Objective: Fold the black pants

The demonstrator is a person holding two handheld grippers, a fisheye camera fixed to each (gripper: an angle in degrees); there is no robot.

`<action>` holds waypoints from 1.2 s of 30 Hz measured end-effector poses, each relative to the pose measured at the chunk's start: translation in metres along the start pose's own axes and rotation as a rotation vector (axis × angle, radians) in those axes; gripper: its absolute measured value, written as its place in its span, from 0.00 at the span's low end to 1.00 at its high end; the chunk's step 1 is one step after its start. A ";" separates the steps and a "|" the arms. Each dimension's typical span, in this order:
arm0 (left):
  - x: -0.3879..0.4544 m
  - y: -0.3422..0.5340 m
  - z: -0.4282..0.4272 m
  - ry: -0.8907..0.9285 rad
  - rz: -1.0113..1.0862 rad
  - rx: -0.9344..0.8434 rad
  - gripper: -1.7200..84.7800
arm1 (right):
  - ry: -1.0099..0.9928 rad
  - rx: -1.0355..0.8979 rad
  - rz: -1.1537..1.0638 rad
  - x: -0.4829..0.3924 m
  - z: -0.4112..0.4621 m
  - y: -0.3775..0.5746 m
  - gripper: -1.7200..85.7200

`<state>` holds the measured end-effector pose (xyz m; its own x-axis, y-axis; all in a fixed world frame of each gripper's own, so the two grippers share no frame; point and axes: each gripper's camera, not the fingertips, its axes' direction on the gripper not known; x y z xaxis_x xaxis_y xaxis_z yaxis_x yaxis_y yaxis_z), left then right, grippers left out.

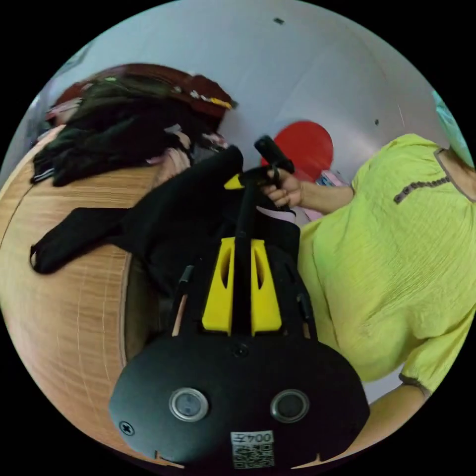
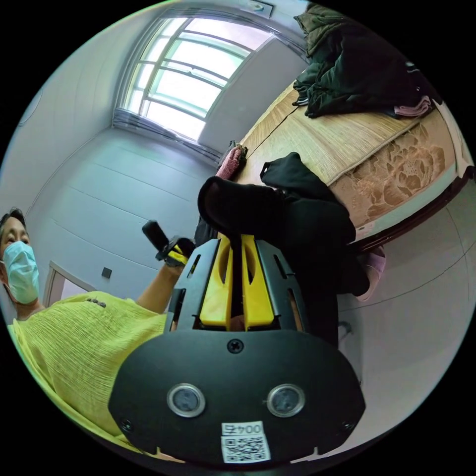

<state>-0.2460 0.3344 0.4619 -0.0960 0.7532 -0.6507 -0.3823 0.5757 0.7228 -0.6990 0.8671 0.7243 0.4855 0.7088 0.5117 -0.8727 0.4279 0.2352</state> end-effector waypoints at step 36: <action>-0.070 0.190 -0.124 -0.076 -0.757 0.515 0.05 | 0.677 -0.881 -1.607 -0.193 0.317 -0.068 0.18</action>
<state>-0.4257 0.3517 0.6160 0.0806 0.1256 -0.9888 0.1404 0.9807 0.1360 -0.7501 0.5235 0.8716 0.7972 -0.5911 -0.1227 0.4909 0.7531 -0.4380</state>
